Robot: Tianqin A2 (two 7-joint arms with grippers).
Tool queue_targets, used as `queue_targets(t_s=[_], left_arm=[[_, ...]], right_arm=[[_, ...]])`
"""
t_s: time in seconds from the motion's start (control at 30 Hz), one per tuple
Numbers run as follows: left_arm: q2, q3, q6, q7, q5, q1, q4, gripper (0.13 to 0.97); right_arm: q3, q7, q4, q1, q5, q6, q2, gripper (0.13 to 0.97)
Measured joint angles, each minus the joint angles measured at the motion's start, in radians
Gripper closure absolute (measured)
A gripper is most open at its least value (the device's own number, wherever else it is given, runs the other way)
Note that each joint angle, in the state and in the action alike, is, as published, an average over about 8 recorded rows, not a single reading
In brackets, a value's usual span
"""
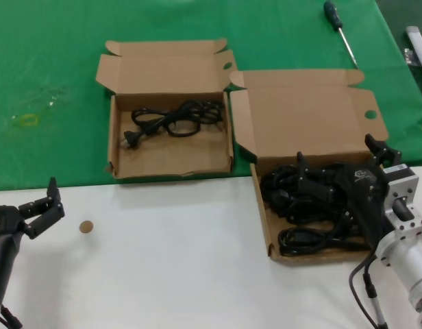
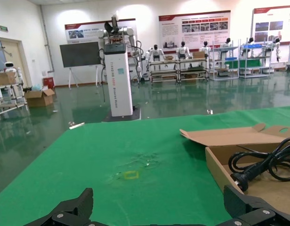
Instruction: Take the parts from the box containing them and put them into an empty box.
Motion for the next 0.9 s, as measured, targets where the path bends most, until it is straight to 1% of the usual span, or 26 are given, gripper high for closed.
queue_targets(t_s=[0.9], left_arm=[[0.000, 0.000, 0.000, 0.000, 0.000, 0.000, 0.000, 0.132]], right_arm=[[0.000, 0.000, 0.000, 0.000, 0.000, 0.000, 0.000, 0.129]])
